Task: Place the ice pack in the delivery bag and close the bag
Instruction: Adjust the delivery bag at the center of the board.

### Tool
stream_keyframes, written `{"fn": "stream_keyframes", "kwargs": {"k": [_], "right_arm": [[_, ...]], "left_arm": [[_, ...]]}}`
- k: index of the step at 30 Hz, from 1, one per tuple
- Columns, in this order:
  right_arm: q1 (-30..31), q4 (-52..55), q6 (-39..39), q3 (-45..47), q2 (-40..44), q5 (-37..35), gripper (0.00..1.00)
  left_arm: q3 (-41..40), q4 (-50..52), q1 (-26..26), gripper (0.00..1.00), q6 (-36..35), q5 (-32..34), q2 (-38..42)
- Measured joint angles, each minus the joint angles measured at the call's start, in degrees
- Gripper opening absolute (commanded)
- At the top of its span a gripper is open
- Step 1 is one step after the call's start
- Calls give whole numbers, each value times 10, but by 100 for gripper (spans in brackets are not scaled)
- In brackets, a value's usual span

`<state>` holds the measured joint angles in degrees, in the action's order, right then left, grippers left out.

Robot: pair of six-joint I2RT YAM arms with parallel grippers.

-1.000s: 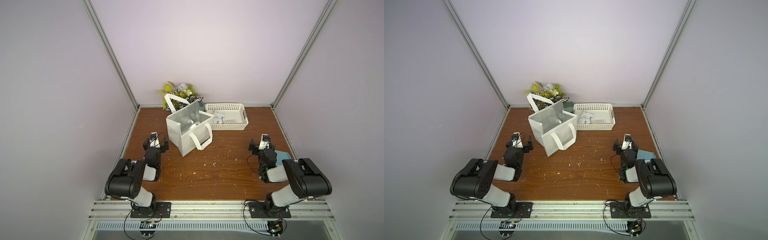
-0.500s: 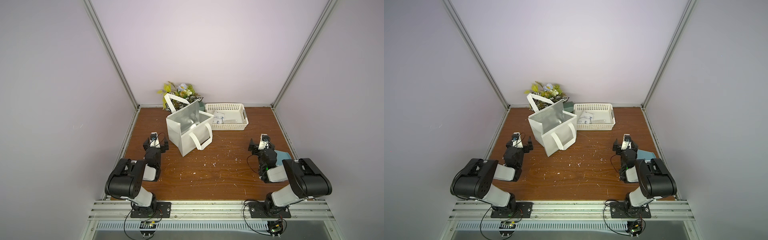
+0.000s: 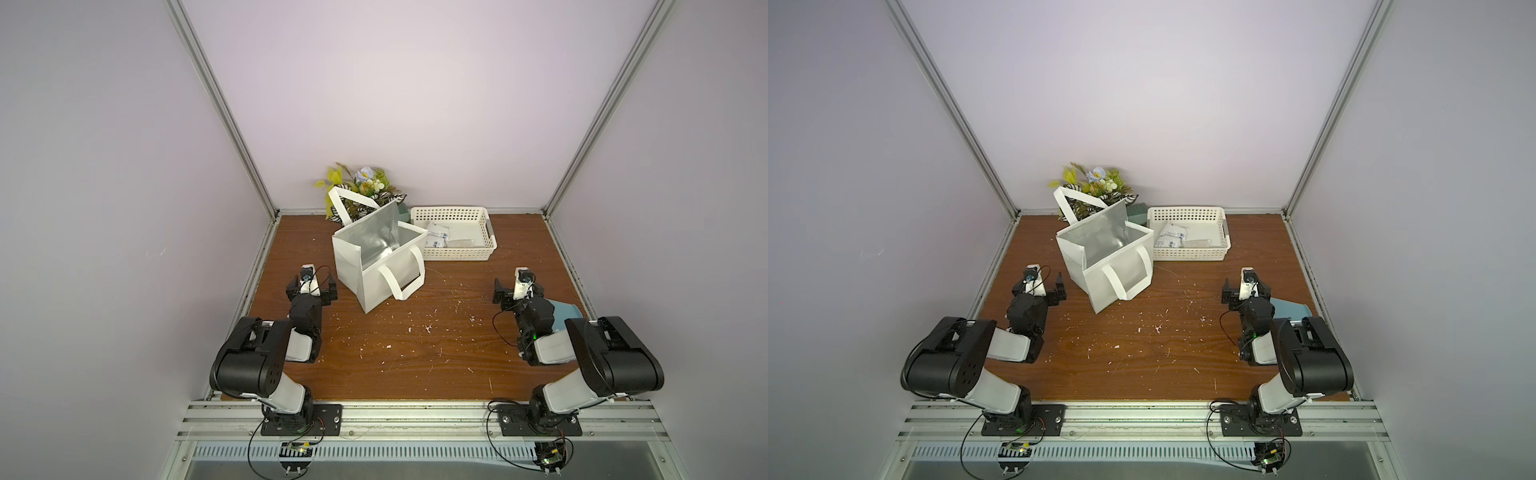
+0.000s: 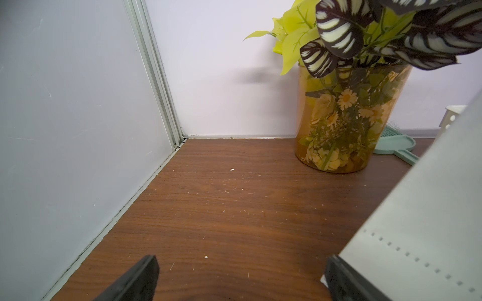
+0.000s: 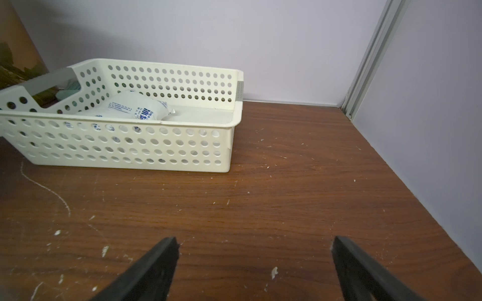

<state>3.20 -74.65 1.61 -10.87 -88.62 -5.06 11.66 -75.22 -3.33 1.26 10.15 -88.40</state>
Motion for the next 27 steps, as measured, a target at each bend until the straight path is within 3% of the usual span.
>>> {"fn": "stream_keyframes", "kwargs": {"k": [3, 6, 9, 13, 19, 22, 27], "right_arm": [[-9, 5, -4, -3, 3, 6, 99], [-10, 67, -7, -15, 43, 4, 99], [-10, 151, -28, -57, 106, -9, 99], [-10, 253, -133, -118, 187, -41, 99], [-11, 401, -245, -219, 216, -52, 99], [-8, 451, -264, -256, 210, -51, 99], [38, 494, -260, -290, 199, -78, 99]], "left_arm": [[1, 27, 1, 100, 5, 17, 22], [22, 121, 2, 100, 24, 51, 96], [103, 268, 2, 100, 76, 96, 169], [239, 489, 3, 100, 177, 134, 230], [348, 751, 4, 86, 295, 89, 313], [381, 851, 4, 77, 343, 43, 344], [459, 983, -49, 76, 405, 2, 347]]}}
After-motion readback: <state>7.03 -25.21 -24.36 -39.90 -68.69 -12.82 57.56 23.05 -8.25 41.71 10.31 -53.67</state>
